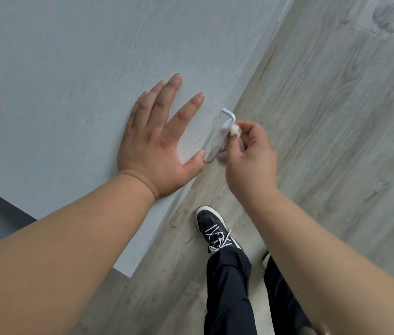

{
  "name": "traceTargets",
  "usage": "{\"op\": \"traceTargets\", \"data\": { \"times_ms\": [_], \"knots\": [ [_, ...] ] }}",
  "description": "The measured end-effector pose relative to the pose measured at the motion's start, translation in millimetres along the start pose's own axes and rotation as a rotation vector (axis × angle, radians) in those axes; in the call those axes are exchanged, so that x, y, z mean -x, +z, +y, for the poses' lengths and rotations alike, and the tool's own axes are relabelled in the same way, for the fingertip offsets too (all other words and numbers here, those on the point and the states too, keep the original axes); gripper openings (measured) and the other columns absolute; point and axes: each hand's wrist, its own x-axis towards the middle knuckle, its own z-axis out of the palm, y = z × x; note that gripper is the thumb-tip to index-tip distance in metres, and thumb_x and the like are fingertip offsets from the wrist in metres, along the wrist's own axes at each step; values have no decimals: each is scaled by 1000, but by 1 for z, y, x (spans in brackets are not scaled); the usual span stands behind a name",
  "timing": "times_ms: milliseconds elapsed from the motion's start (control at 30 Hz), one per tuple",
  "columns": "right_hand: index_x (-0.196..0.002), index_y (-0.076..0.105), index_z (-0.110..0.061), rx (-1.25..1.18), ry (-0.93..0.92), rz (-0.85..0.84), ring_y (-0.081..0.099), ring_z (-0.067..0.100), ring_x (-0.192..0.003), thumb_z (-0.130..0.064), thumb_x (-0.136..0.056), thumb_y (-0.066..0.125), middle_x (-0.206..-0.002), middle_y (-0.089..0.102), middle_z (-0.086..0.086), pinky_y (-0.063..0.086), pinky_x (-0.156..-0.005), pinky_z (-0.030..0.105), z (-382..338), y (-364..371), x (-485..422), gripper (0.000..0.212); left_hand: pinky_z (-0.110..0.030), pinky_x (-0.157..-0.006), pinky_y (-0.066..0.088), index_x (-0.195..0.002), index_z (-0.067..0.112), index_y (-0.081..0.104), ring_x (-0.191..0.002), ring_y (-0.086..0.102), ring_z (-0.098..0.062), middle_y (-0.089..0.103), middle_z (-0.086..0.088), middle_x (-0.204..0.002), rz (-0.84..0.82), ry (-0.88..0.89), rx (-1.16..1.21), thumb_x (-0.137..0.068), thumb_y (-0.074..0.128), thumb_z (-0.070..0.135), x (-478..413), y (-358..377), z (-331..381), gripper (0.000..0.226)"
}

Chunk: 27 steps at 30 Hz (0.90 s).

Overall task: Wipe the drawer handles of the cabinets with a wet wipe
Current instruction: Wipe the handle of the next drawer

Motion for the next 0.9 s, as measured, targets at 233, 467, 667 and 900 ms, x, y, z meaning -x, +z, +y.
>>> {"op": "traceTargets", "data": {
  "times_ms": [233, 467, 667, 900],
  "knots": [
    [-101, 69, -15, -316, 164, 12, 66, -3, -74, -30, -104, 59, -85, 71, -9, 53, -67, 17, -20, -5, -8, 18, -57, -123, 26, -159, 26, 40, -154, 25, -37, 26, -14, -169, -9, 2, 5, -81, 64, 52, 0, 0, 0, 86],
    [-105, 69, -17, -387, 211, 37, 59, 2, -64, -20, -96, 71, -75, 63, -8, 53, -63, 22, -23, -2, -10, 9, -56, -124, 25, -159, 26, 41, -154, 26, -37, 27, -13, -169, -4, -2, 10, -81, 62, 52, 1, 0, 0, 84],
    [-106, 74, -17, -388, 235, 14, 74, 8, -83, -21, -97, 68, -93, 78, 0, 62, -81, 32, -22, 6, -8, 11, -57, -123, 26, -158, 25, 41, -154, 26, -37, 27, -14, -169, 0, 0, 13, -81, 63, 51, -1, 0, 0, 85],
    [-105, 72, -19, -395, 231, 6, 75, 7, -82, -20, -95, 72, -87, 77, -6, 63, -80, 35, -17, 6, -11, 10, -55, -124, 25, -158, 24, 42, -154, 27, -38, 28, -15, -168, 3, -1, 17, -81, 64, 52, 1, 0, 0, 85]
  ]
}}
